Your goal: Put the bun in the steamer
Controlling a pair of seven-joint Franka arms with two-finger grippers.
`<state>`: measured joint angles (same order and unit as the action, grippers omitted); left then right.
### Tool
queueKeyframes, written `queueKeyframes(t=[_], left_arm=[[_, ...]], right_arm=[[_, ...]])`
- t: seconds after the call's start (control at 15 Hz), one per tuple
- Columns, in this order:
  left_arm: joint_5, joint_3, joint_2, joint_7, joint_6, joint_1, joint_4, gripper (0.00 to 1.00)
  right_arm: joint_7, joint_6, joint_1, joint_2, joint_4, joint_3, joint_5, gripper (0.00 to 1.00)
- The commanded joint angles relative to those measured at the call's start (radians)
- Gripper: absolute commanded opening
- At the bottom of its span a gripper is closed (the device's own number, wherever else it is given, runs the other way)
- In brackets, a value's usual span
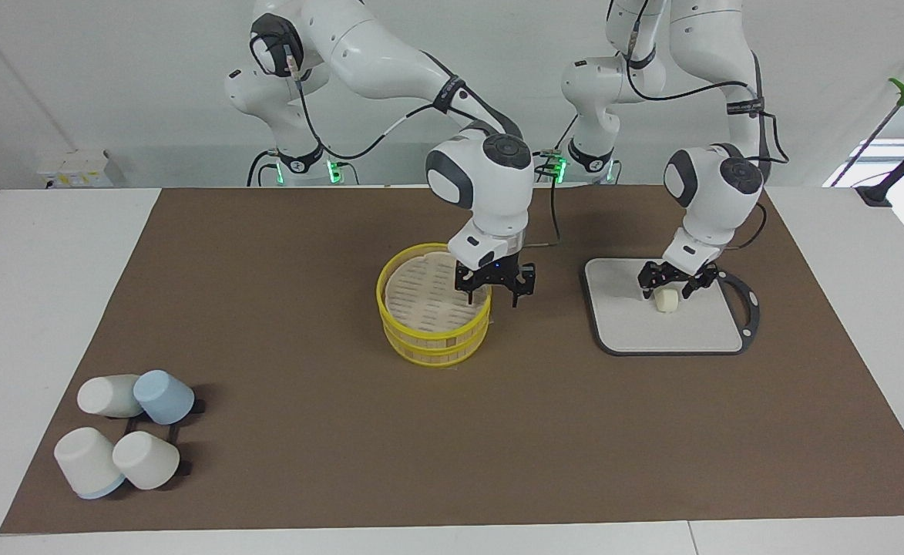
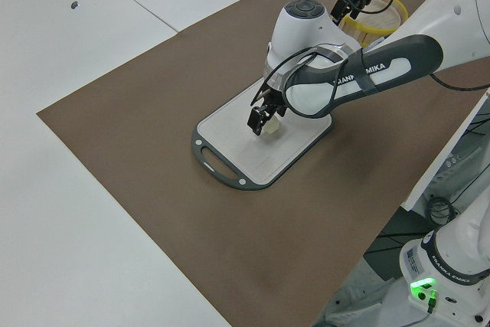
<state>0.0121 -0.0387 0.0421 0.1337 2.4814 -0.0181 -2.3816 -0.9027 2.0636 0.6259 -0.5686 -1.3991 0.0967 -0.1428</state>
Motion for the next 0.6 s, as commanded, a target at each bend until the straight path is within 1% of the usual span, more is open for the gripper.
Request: queueKeyframes(t=[0.0,0.07,0.13,0.2,0.4,0.53], left_arm=[[0.011,0.000,-0.005,0.020,0.019,0.001,-0.007,0.46],[0.011,0.000,-0.005,0.020,0.019,0.004,-0.005,0.36],[0.011,0.000,-0.004,0.020,0.019,0.006,-0.004,0.31],[0.011,0.000,-0.001,0.020,0.019,0.007,-0.001,0.28],[0.011,0.002,0.002,0.017,-0.001,0.009,0.022,0.28],[0.011,0.002,0.011,0.012,-0.060,0.004,0.073,0.28]], right_arm=[[-0.022,0.024,-0.005,0.044,-0.066,0.003,-0.012,0.44],[-0.022,0.023,-0.005,0.044,-0.069,0.003,-0.008,0.32],[-0.022,0.021,-0.005,0.045,-0.069,0.003,-0.003,0.17],[-0.022,0.023,-0.006,0.049,-0.072,0.003,-0.003,0.09],[-0.022,0.020,-0.008,0.050,-0.080,0.005,-0.001,0.00],[-0.021,0.001,-0.015,0.050,-0.061,0.005,-0.001,0.00]])
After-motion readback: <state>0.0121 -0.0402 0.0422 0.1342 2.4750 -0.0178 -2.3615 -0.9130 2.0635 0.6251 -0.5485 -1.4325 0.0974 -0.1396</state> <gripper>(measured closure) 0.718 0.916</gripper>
